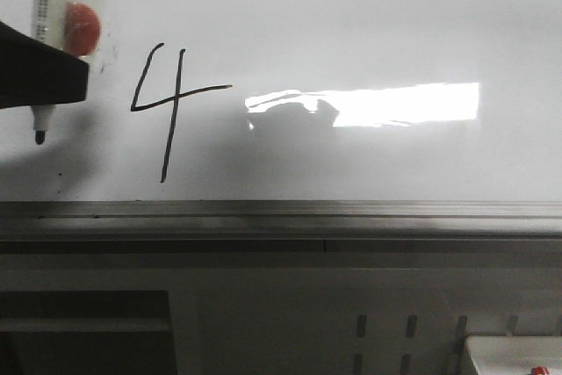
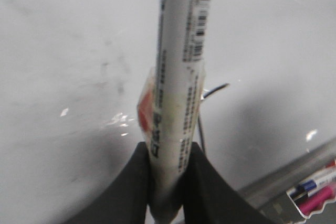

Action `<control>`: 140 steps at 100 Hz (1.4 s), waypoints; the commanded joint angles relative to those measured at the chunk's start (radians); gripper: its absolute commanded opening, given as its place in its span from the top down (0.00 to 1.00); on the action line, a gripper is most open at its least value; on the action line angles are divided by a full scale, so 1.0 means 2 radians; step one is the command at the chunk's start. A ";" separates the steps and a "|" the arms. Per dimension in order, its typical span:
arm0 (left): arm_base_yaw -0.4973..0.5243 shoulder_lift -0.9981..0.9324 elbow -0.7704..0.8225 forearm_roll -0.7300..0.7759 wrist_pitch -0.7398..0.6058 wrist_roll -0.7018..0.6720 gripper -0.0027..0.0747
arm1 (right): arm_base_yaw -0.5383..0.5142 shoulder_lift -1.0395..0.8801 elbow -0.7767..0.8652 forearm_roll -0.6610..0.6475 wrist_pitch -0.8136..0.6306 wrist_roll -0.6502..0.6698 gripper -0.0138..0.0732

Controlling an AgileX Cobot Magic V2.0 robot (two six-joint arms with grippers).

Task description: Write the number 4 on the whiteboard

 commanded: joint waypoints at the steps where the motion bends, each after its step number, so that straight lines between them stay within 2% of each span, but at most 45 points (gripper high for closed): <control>1: 0.018 -0.001 -0.017 -0.078 -0.015 -0.005 0.99 | -0.003 -0.025 -0.019 -0.005 -0.033 -0.006 0.23; 22: 0.033 0.011 -0.033 -0.088 0.042 -0.005 0.99 | -0.003 -0.029 -0.019 -0.005 -0.031 -0.006 0.24; 49: 0.033 0.031 -0.042 -0.088 0.045 -0.005 0.97 | -0.003 -0.029 -0.019 -0.005 -0.027 -0.006 0.24; 57: 0.033 0.031 -0.042 -0.088 0.043 -0.005 0.86 | -0.003 -0.029 -0.019 -0.005 -0.027 -0.006 0.24; 63: 0.033 0.031 -0.042 -0.088 0.037 -0.005 0.67 | -0.003 -0.029 -0.019 -0.005 -0.027 -0.006 0.24; 64: 0.033 0.031 -0.042 -0.088 0.036 -0.005 0.67 | -0.003 -0.029 -0.019 -0.005 -0.027 -0.006 0.24; 71: 0.033 0.031 -0.042 -0.088 0.030 -0.005 0.47 | -0.003 -0.029 -0.019 -0.005 -0.027 -0.006 0.24; 76: 0.033 0.031 -0.042 -0.088 0.029 -0.005 0.40 | -0.003 -0.029 -0.019 -0.005 -0.027 -0.006 0.24; 82: 0.033 0.030 -0.042 -0.088 0.029 -0.005 0.37 | -0.003 -0.029 -0.019 -0.005 -0.027 -0.006 0.24; 99: 0.033 -0.005 -0.042 -0.083 0.050 -0.005 0.37 | -0.003 -0.034 -0.019 -0.017 -0.018 -0.006 0.24; 106: 0.033 -0.037 -0.042 -0.066 0.060 -0.005 0.39 | -0.003 -0.046 -0.015 -0.030 -0.005 -0.006 0.30; 113: 0.033 -0.081 -0.042 -0.048 0.068 -0.005 0.51 | -0.003 -0.063 -0.004 -0.033 -0.004 -0.006 0.43; 117: 0.033 -0.103 -0.042 -0.032 0.068 -0.005 0.64 | -0.003 -0.074 0.004 -0.034 -0.007 -0.006 0.51; 118: 0.033 -0.113 -0.042 -0.030 0.068 -0.005 0.69 | -0.003 -0.078 0.008 -0.034 -0.009 -0.006 0.56; 119: 0.033 -0.118 -0.042 -0.024 0.068 -0.005 0.71 | -0.003 -0.081 0.008 -0.034 -0.009 -0.006 0.56; 125: 0.033 -0.159 -0.042 0.000 0.069 -0.005 0.93 | -0.003 -0.099 0.026 -0.034 -0.018 -0.006 0.70; 127: 0.033 -0.172 -0.042 0.008 0.069 -0.005 0.98 | -0.003 -0.107 0.033 -0.034 -0.019 -0.006 0.74; 132: 0.033 -0.206 -0.040 0.026 0.076 -0.004 0.99 | -0.003 -0.128 0.052 -0.034 -0.026 -0.006 0.83; 140: 0.033 -0.247 -0.040 0.028 0.107 -0.004 0.99 | -0.003 -0.163 0.082 -0.034 -0.037 -0.006 0.91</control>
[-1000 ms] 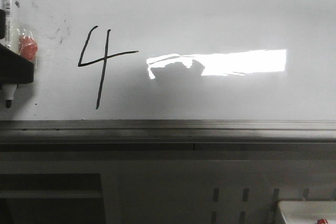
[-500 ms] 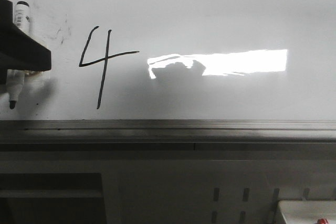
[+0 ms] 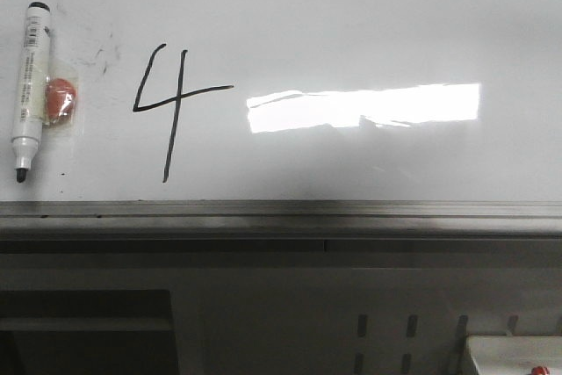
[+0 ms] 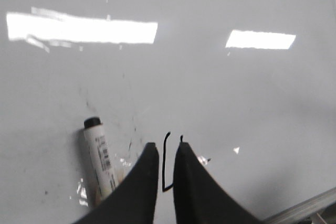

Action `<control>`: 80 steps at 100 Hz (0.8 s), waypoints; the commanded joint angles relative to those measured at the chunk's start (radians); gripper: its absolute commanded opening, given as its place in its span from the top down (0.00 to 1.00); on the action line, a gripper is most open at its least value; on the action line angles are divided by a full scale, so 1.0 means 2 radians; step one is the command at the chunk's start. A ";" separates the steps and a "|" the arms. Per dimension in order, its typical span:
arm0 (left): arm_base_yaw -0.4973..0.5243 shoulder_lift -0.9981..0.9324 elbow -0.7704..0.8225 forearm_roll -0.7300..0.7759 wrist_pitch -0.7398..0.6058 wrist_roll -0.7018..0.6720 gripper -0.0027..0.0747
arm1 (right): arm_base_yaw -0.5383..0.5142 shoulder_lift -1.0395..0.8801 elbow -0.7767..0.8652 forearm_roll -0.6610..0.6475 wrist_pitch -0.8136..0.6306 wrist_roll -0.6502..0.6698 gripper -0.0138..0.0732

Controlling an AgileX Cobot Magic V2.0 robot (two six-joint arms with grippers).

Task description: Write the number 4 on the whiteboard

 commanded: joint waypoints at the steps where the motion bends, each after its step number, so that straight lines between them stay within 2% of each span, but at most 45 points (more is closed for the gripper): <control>1: 0.002 -0.040 -0.012 0.012 -0.004 0.000 0.99 | -0.003 -0.046 0.018 -0.007 -0.047 -0.006 0.91; 13: 0.002 -0.100 -0.007 0.029 0.048 0.016 0.99 | -0.003 -0.103 0.072 -0.007 -0.070 -0.006 0.92; 29: 0.002 -0.167 0.029 0.034 0.057 0.066 0.99 | -0.003 -0.201 0.160 -0.007 -0.113 -0.006 0.92; 48: 0.002 -0.214 0.069 0.034 0.060 0.067 0.99 | -0.003 -0.315 0.250 -0.007 -0.118 -0.006 0.92; 63: 0.002 -0.218 0.071 0.031 0.060 0.067 0.99 | -0.003 -0.379 0.282 -0.007 -0.117 -0.006 0.92; 80: 0.002 -0.218 0.071 0.031 0.060 0.067 0.99 | -0.003 -0.403 0.289 -0.007 -0.098 -0.006 0.92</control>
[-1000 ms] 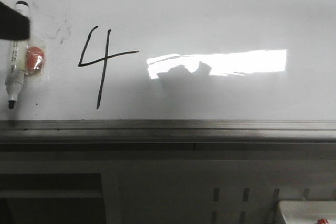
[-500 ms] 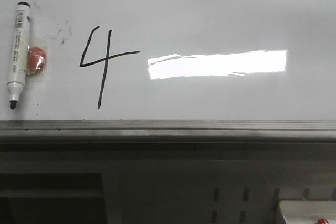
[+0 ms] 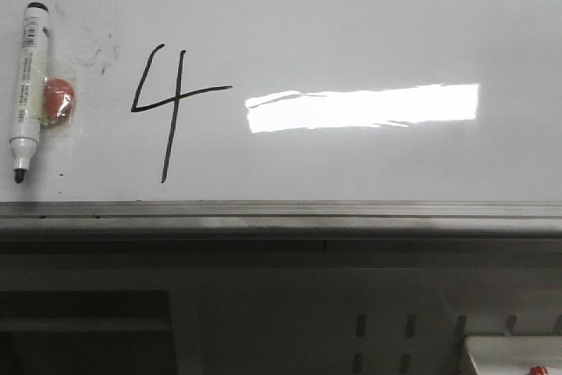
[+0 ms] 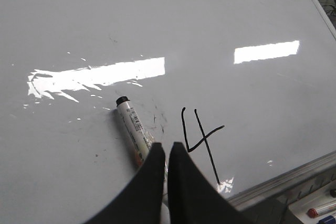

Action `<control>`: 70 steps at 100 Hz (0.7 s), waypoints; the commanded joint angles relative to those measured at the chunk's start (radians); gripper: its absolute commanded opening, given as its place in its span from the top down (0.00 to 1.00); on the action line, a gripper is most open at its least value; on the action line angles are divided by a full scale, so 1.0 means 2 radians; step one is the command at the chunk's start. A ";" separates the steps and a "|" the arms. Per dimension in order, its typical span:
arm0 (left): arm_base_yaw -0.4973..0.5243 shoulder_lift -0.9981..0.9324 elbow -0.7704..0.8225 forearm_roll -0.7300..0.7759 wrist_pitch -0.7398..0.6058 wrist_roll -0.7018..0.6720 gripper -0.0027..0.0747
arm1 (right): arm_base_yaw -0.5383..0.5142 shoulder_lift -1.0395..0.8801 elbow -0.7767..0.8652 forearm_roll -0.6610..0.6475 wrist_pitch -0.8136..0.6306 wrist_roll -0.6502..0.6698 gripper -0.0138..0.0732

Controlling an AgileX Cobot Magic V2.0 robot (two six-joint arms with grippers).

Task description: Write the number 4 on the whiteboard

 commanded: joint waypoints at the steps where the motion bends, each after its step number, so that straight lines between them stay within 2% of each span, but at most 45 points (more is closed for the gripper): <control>1: 0.001 0.005 -0.013 -0.002 -0.038 0.002 0.99 | -0.003 -0.002 -0.009 -0.007 -0.028 -0.006 0.92; 51: 0.001 0.005 -0.001 -0.002 -0.032 0.002 0.99 | -0.003 -0.002 -0.009 -0.007 -0.027 -0.006 0.92; 60: 0.019 0.003 0.003 -0.002 -0.015 0.002 0.99 | -0.003 -0.002 -0.009 -0.007 -0.027 -0.006 0.92; 70: 0.068 0.004 0.006 -0.002 0.005 0.012 0.99 | -0.003 -0.002 -0.009 -0.007 -0.027 -0.006 0.92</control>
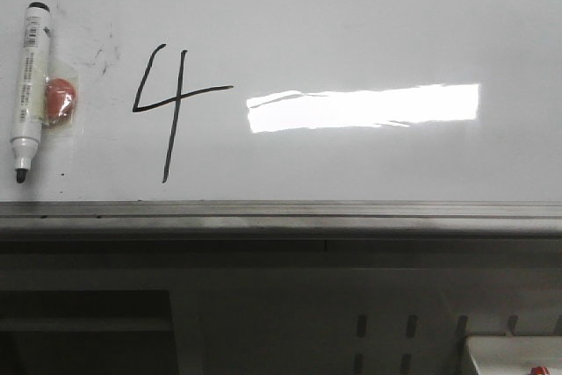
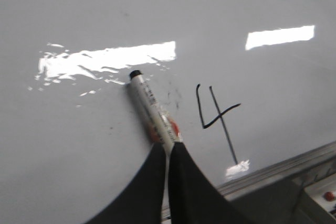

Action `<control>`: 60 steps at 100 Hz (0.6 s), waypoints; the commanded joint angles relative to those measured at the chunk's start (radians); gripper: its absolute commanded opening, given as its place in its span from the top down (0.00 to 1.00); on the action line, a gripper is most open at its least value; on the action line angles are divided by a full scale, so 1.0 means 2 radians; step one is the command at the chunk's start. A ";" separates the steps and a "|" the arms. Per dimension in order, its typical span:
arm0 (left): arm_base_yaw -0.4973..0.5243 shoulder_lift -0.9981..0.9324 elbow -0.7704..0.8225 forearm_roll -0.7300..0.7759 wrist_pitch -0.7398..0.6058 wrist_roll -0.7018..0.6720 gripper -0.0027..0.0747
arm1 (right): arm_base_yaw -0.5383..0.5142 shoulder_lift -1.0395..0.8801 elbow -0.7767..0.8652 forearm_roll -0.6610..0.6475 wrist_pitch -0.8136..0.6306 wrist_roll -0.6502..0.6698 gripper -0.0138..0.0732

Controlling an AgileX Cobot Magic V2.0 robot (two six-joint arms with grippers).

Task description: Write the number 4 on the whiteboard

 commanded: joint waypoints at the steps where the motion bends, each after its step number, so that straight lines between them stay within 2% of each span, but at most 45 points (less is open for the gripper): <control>1: 0.041 0.004 -0.010 -0.002 -0.017 0.014 0.99 | -0.003 0.003 -0.012 -0.007 -0.036 -0.006 0.92; 12: 0.099 0.000 0.004 -0.005 -0.018 0.053 0.99 | -0.003 0.003 -0.012 -0.007 -0.036 -0.006 0.92; 31: 0.190 -0.057 0.056 -0.029 -0.017 0.067 0.99 | -0.003 0.003 -0.012 -0.007 -0.036 -0.006 0.92; 45: 0.229 -0.072 0.086 -0.049 -0.013 0.067 0.99 | -0.003 0.003 -0.012 -0.007 -0.036 -0.006 0.92; 60: 0.239 -0.072 0.117 -0.059 -0.012 0.067 0.99 | -0.003 0.003 -0.012 -0.007 -0.036 -0.006 0.92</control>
